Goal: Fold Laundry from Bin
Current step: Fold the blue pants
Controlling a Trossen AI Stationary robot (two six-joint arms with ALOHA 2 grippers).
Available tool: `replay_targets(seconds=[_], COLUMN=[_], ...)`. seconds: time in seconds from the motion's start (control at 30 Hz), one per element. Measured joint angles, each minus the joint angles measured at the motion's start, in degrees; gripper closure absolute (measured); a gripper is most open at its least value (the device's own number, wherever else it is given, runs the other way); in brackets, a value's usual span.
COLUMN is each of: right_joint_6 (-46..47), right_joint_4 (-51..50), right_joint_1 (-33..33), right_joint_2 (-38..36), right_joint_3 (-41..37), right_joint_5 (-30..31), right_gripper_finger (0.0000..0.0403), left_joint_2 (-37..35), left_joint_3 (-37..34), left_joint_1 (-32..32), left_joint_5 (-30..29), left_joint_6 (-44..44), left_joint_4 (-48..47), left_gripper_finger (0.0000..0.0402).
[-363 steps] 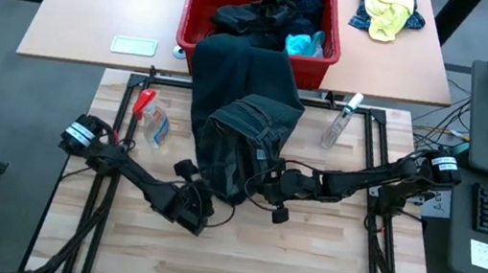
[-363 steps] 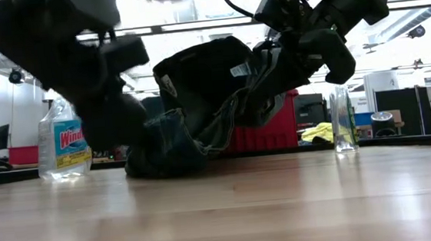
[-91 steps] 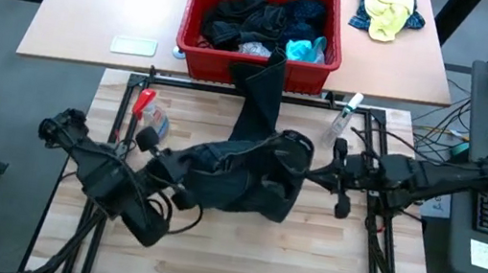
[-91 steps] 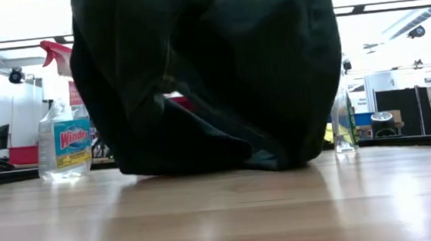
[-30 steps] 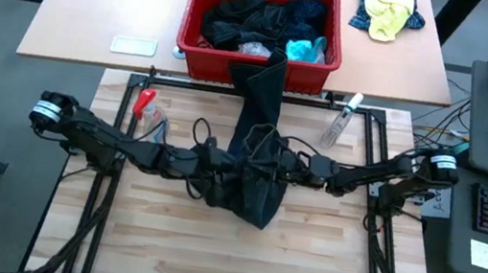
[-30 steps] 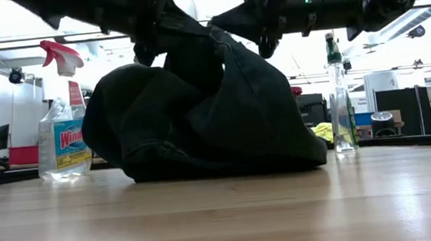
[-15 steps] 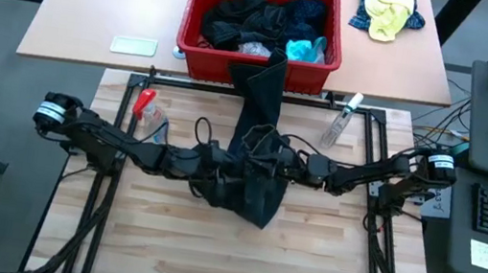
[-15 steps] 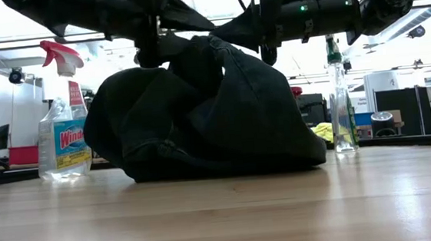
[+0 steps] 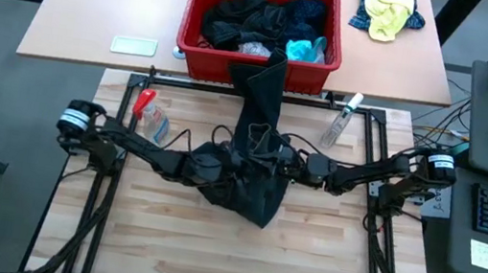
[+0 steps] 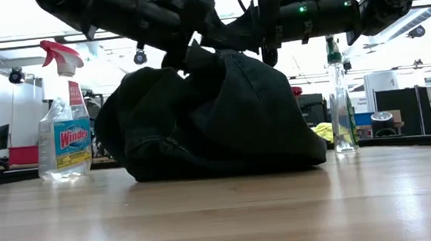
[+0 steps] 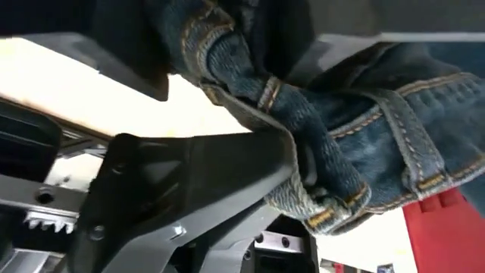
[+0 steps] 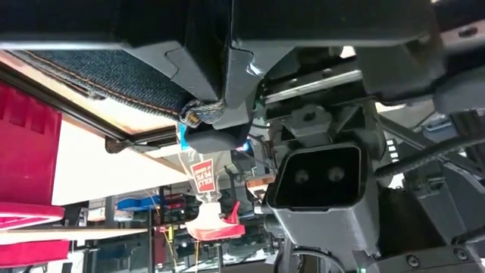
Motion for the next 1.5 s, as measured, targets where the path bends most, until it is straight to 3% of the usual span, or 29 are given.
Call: replay_targets(seconds=[0.17, 0.23, 0.4, 0.73, 1.0, 1.17, 1.27, 1.37, 1.5], right_joint_6=[-0.74, -1.64, -1.03, -3.82, -6.43, -9.43, -11.18, -12.91, -14.87], right_joint_4=[-1.28, -2.60, -8.94, -36.46, -47.30, -53.01, -56.30, -59.67, -66.05], right_joint_1=[0.02, 0.15, 0.78, 4.86, 6.85, 7.06, 7.02, 7.08, 7.06], right_joint_2=[-2.18, -4.06, -10.87, -26.63, -30.69, -29.35, -27.55, -25.76, -23.43], right_joint_3=[0.00, 0.00, 0.11, 7.54, 14.86, 21.95, 26.72, 32.31, 39.78], right_joint_5=[-0.24, -0.32, -1.07, -1.68, -1.96, -2.76, -7.56, -13.54, -16.76], right_gripper_finger=[0.0393, 0.0387, 0.0349, 0.0229, 0.0167, 0.0143, 0.0132, 0.0122, 0.0107], left_joint_2=[-0.38, -1.04, -4.40, -16.86, -22.49, -23.12, -22.37, -20.06, -15.85], left_joint_3=[-0.12, -0.13, -0.13, 2.10, 9.56, 20.26, 29.90, 39.42, 51.73], left_joint_1=[-0.07, -0.11, -1.22, -5.81, -9.68, -11.17, -11.23, -11.24, -11.15], left_joint_5=[-1.54, -1.31, -1.28, -0.49, 8.71, 21.64, 27.53, 27.75, 27.24], left_joint_6=[2.22, 3.14, 8.81, 26.52, 36.50, 38.78, 40.53, 42.11, 46.51], left_joint_4=[-0.06, 0.00, 0.04, 3.72, 3.41, -2.45, -10.99, -19.73, -28.31], left_gripper_finger=[0.0349, 0.0383, 0.0389, 0.0394, 0.0395, 0.0395, 0.0395, 0.0395, 0.0395])
